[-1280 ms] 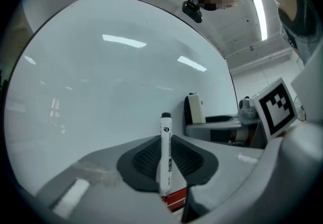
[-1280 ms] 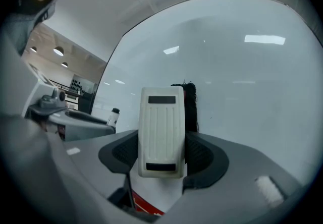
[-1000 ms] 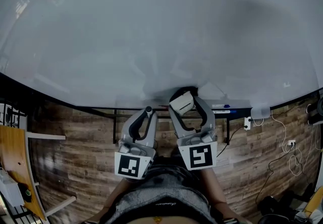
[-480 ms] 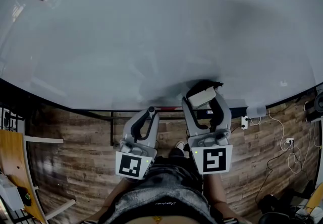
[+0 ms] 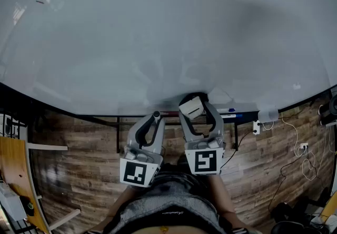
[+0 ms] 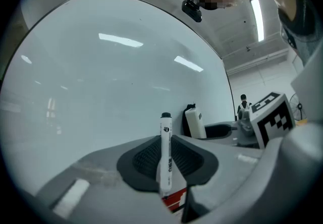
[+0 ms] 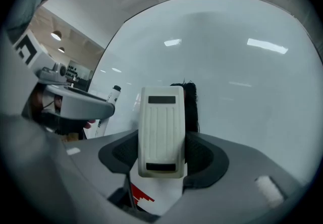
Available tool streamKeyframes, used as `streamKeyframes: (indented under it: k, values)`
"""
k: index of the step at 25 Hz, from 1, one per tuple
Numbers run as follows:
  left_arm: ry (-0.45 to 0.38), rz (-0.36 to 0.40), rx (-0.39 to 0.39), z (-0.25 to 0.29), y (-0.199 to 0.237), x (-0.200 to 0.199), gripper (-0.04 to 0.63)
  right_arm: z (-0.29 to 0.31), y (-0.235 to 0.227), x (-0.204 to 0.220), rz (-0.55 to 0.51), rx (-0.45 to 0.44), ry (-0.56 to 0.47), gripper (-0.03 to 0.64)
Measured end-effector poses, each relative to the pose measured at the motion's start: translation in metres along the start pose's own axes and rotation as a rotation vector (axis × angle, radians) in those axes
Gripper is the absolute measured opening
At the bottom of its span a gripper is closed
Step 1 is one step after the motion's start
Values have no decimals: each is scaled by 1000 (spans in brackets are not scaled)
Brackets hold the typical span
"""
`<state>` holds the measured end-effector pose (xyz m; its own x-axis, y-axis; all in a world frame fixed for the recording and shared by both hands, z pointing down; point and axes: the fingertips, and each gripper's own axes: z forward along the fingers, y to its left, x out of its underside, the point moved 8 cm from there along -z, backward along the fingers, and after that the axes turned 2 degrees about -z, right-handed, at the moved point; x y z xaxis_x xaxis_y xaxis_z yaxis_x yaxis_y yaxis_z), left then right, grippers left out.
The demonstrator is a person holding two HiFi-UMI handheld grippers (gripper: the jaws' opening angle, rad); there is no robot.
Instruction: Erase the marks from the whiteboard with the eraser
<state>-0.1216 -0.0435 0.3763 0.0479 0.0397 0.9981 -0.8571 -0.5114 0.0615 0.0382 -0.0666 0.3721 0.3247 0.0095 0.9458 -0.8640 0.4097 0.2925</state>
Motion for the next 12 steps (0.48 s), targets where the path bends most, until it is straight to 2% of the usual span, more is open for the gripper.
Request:
streamKeyframes:
  k: [5,12]
  values:
    - [6,-43,-13,0,-2,0,71,1,0,1,31,-7,-15,261]
    - [-4,-20,-8,1,-6,1,71,-5,3,3,78,-26,-29,259]
